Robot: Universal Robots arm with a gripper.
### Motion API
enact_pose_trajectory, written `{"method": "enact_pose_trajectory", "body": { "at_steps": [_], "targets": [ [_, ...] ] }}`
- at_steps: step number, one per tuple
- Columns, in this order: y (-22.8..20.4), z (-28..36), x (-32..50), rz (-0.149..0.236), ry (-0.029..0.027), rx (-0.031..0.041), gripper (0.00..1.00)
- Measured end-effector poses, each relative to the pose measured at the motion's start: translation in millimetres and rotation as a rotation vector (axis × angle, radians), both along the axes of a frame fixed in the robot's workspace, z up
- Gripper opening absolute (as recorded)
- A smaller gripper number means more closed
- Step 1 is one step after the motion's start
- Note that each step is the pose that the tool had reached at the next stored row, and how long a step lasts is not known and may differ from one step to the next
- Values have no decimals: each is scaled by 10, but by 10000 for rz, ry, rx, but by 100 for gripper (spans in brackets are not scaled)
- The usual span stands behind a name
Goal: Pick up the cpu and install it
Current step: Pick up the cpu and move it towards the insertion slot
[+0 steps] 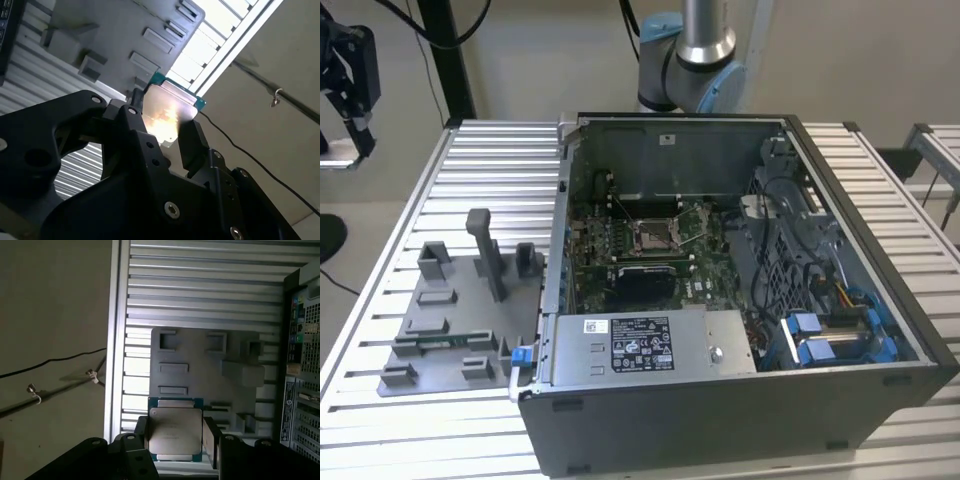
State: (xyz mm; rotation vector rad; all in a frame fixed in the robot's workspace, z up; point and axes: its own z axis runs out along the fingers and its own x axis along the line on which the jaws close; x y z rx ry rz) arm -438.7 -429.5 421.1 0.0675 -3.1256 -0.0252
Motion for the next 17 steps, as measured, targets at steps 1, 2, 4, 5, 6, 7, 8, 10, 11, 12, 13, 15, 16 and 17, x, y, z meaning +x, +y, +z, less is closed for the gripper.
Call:
{"method": "enact_pose_trajectory", "body": {
  "at_steps": [1, 2, 4, 5, 6, 7, 8, 10, 11, 12, 13, 15, 16, 17],
  "targets": [
    [0, 0, 0, 0, 0, -1, 0],
    [0, 1, 3, 0, 1, -1, 0],
    [1, 2, 41, -2, 10, -3, 0],
    [1, 1, 75, -1, 18, -2, 0],
    [0, 1, 106, 1, 27, -2, 0],
    [0, 1, 142, 2, 37, -1, 0],
    [0, 1, 180, 3, 49, -2, 0],
    [0, 1, 251, 5, 65, -2, 0],
    [0, 1, 290, 6, 73, -2, 0],
    [0, 1, 329, 8, 80, -2, 0],
    [0, 1, 371, 11, 86, -1, 0],
    [0, 1, 451, 14, 96, -2, 0],
    [0, 1, 494, 16, 102, -2, 0],
    [0, 1, 538, 18, 105, -2, 0]
  ]
}}
